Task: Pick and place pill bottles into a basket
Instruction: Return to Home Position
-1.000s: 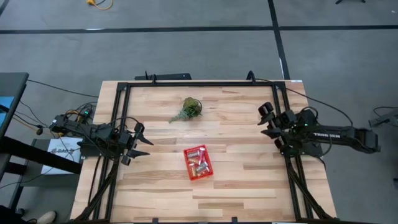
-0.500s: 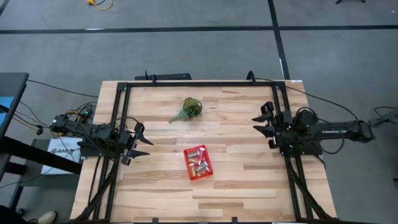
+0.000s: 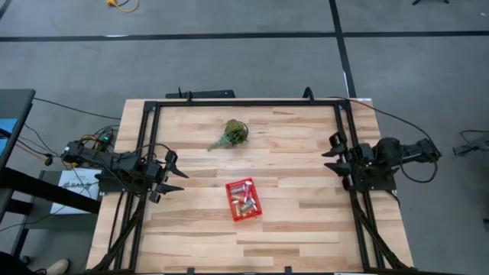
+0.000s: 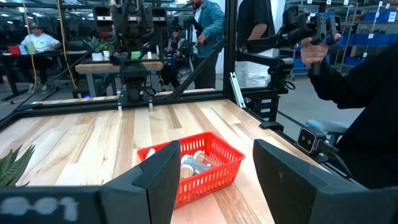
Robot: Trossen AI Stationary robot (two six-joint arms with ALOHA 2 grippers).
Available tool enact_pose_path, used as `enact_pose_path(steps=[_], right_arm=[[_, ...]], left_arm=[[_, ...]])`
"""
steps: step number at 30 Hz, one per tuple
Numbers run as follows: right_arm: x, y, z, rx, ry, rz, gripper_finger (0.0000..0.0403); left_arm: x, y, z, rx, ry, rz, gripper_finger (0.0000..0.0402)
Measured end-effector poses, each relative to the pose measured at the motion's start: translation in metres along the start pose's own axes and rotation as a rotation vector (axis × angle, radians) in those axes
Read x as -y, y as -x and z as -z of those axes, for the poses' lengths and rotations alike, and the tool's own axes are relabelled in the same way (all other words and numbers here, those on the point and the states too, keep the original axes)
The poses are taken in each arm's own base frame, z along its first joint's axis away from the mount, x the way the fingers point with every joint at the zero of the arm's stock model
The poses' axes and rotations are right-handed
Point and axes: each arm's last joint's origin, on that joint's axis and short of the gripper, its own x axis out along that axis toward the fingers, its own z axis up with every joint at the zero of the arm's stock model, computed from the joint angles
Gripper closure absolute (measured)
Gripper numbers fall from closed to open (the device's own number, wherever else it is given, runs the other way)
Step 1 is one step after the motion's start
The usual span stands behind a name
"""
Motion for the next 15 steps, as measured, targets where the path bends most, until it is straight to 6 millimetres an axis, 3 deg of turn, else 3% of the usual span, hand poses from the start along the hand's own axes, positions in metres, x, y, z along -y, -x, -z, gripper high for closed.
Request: enact_pose_path(steps=[11,15], right_arm=[[-0.006,0.010,0.028,0.042,-0.016,-0.038,0.0275],[-0.006,0.010,0.028,0.044,-0.026,-0.043,0.0276]], left_arm=[[0.000,0.000,0.000,0.000,0.000,0.000,0.0210],[0.000,0.000,0.000,0.000,0.000,-0.001,0.0210]])
